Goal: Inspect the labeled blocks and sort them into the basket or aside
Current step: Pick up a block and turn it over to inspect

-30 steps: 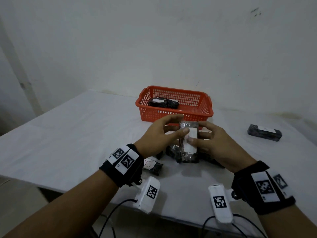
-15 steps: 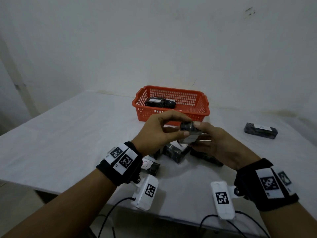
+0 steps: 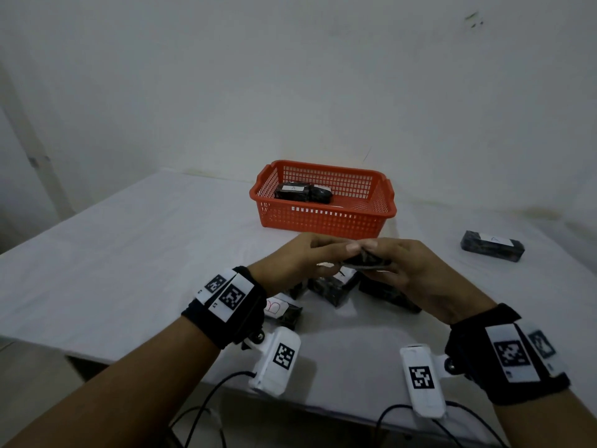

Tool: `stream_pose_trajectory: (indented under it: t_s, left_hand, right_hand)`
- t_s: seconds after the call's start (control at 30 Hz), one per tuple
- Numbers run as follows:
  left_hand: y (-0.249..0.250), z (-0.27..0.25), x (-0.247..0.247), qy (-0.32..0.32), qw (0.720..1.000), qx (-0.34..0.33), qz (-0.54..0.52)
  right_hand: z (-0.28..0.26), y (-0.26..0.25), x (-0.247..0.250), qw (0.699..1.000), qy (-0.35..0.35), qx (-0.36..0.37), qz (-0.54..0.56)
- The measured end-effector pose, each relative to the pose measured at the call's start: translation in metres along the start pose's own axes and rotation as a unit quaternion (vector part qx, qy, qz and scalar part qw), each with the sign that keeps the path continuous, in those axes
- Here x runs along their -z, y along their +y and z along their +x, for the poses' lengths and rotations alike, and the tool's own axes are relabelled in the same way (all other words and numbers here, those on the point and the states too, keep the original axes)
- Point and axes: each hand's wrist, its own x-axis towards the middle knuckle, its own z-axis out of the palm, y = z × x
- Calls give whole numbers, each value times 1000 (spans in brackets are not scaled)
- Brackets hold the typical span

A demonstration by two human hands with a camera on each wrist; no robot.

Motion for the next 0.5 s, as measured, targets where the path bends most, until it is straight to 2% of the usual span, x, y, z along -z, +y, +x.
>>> stream_pose_trajectory:
  t_s: [0.2, 0.33, 0.5]
  left_hand:
    - [5, 1, 4, 14, 1000, -3, -1]
    - [3, 2, 6, -24, 1000, 7, 1]
    - [2, 6, 6, -6, 1000, 10, 2]
  right_hand:
    - [0, 5, 5, 999, -46, -10, 22]
    - [4, 7, 9, 999, -30, 6, 18]
    - [11, 13, 10, 999, -14, -6, 32]
